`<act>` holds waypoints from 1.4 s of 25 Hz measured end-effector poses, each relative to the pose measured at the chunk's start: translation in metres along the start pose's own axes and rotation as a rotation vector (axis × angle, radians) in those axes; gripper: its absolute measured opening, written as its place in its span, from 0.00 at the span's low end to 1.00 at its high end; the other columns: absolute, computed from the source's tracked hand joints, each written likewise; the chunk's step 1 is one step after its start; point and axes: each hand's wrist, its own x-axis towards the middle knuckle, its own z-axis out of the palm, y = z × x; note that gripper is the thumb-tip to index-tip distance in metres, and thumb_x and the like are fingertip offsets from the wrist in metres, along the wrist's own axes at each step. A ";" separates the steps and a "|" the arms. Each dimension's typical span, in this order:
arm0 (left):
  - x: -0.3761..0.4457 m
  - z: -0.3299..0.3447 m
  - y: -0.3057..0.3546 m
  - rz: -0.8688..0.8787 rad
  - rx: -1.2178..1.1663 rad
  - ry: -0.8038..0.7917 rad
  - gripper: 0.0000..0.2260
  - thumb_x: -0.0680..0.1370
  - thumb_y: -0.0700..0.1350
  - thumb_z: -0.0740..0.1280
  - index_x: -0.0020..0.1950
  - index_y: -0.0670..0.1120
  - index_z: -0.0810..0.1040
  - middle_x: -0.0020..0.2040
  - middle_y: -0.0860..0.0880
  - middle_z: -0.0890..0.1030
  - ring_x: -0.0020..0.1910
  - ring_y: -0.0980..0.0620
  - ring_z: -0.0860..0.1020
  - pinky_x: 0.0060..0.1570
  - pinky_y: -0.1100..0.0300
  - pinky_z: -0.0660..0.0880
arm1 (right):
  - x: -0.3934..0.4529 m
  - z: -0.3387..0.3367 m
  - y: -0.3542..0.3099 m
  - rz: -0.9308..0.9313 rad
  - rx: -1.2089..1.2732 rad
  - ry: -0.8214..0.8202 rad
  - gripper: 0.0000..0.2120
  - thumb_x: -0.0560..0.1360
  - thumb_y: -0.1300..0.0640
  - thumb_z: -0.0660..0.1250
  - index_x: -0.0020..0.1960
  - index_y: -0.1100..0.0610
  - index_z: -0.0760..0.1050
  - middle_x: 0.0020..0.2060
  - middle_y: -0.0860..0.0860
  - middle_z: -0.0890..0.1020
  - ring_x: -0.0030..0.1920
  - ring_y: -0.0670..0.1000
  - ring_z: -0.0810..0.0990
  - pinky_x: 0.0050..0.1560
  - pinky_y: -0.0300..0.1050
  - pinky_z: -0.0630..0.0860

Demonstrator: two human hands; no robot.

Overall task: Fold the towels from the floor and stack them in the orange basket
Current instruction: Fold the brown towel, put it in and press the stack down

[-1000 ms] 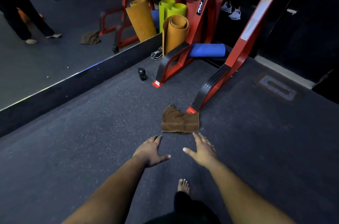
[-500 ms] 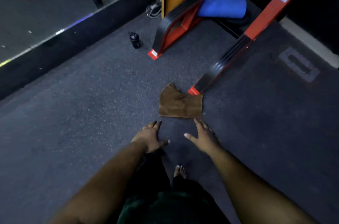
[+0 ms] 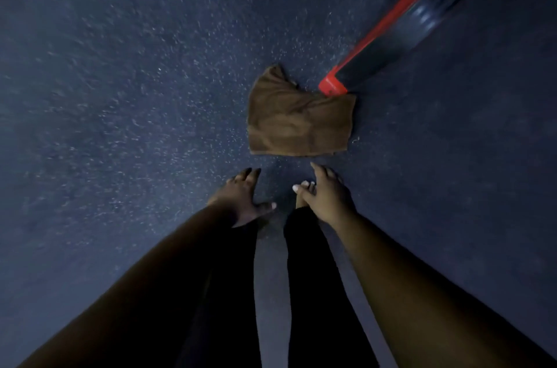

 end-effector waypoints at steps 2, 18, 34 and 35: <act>0.068 0.014 -0.016 -0.015 0.042 -0.002 0.48 0.74 0.69 0.68 0.84 0.50 0.48 0.84 0.46 0.53 0.81 0.41 0.57 0.78 0.47 0.60 | 0.068 0.021 0.016 0.010 -0.061 -0.001 0.40 0.76 0.33 0.66 0.81 0.49 0.57 0.78 0.55 0.65 0.75 0.61 0.65 0.69 0.60 0.70; 0.213 0.049 -0.029 -0.007 0.202 -0.010 0.49 0.77 0.68 0.65 0.84 0.49 0.39 0.84 0.47 0.40 0.83 0.43 0.48 0.79 0.46 0.53 | 0.223 0.066 0.038 -0.067 -0.193 0.045 0.10 0.83 0.50 0.62 0.56 0.56 0.77 0.55 0.56 0.80 0.59 0.60 0.76 0.50 0.50 0.70; -0.214 -0.196 0.147 0.421 0.485 0.051 0.51 0.75 0.69 0.67 0.85 0.47 0.43 0.85 0.44 0.45 0.82 0.41 0.54 0.77 0.49 0.57 | -0.272 -0.163 -0.091 0.333 0.143 0.402 0.12 0.81 0.45 0.64 0.57 0.51 0.79 0.54 0.55 0.84 0.54 0.60 0.84 0.51 0.48 0.77; -0.225 -0.197 0.150 0.456 0.510 0.036 0.52 0.73 0.71 0.68 0.85 0.48 0.44 0.85 0.44 0.47 0.82 0.40 0.56 0.77 0.48 0.59 | -0.295 -0.158 -0.093 0.358 0.203 0.441 0.12 0.81 0.45 0.63 0.56 0.51 0.79 0.54 0.55 0.85 0.54 0.60 0.84 0.51 0.49 0.78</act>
